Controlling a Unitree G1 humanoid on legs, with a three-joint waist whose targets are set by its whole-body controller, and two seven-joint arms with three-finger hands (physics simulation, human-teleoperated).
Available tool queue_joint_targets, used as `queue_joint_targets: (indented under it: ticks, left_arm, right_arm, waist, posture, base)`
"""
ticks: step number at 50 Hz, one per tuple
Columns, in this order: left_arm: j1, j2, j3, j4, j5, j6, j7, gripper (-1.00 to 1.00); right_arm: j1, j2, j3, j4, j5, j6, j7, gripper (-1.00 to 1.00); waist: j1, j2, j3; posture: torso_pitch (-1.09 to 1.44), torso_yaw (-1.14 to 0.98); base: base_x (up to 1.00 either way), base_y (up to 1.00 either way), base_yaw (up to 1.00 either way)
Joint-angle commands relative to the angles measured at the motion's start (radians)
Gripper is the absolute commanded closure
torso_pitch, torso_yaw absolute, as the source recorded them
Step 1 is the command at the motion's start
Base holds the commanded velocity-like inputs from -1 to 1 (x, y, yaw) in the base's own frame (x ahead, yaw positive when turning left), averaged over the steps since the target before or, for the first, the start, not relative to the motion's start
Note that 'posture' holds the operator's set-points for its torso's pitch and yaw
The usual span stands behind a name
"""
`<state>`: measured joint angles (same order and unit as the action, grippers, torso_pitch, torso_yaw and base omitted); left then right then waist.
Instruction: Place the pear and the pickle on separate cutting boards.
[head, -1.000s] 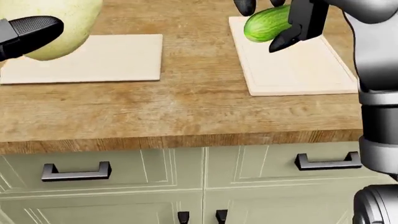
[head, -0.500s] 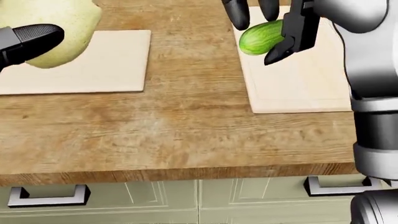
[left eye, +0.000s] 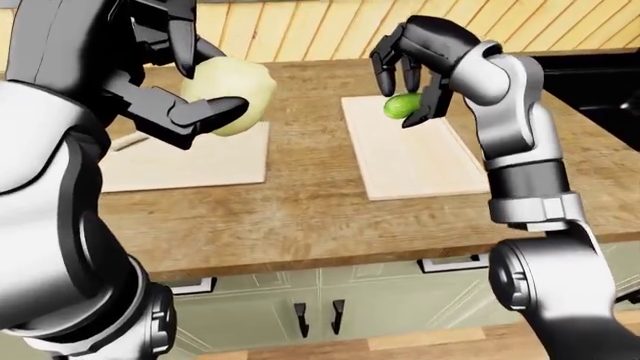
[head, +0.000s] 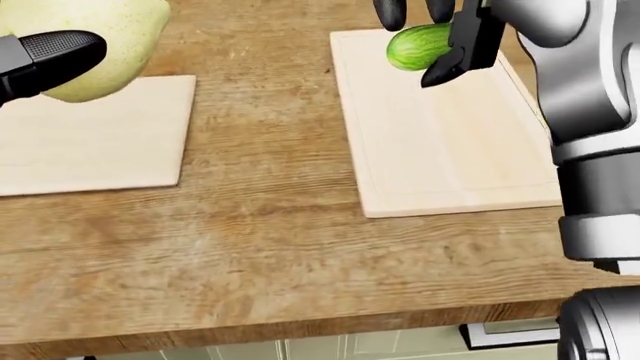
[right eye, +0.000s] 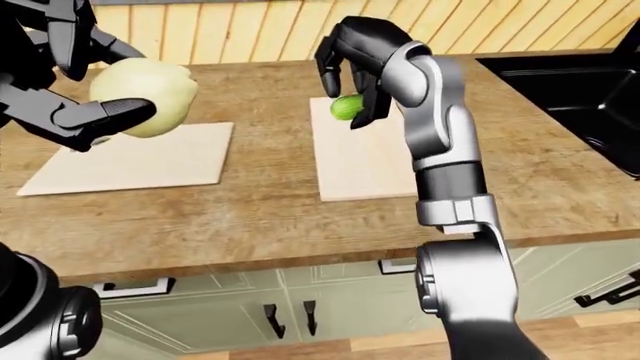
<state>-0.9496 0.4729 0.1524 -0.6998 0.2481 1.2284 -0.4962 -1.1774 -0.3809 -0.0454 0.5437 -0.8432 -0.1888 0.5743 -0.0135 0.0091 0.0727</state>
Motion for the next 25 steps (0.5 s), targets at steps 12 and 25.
queue_joint_targets:
  ticks: [12, 25]
  left_arm:
    - [-0.017, 0.008, 0.020, -0.013, 0.001, -0.040, 0.026, 1.00]
    - [-0.005, 0.013, 0.027, -0.018, -0.012, -0.043, 0.035, 1.00]
  right_arm:
    - [-0.122, 0.011, 0.022, 0.320, -0.127, 0.010, -0.319, 1.00]
    - [-0.148, 0.015, 0.039, 0.468, -0.189, 0.128, -0.386, 1.00]
  waist:
    - [0.007, -0.004, -0.033]
    - [0.022, -0.012, -0.033]
  posture:
    - [0.00, 0.00]
    - [0.00, 0.00]
  base:
    - [0.00, 0.00, 0.00]
    - [0.00, 0.00, 0.00]
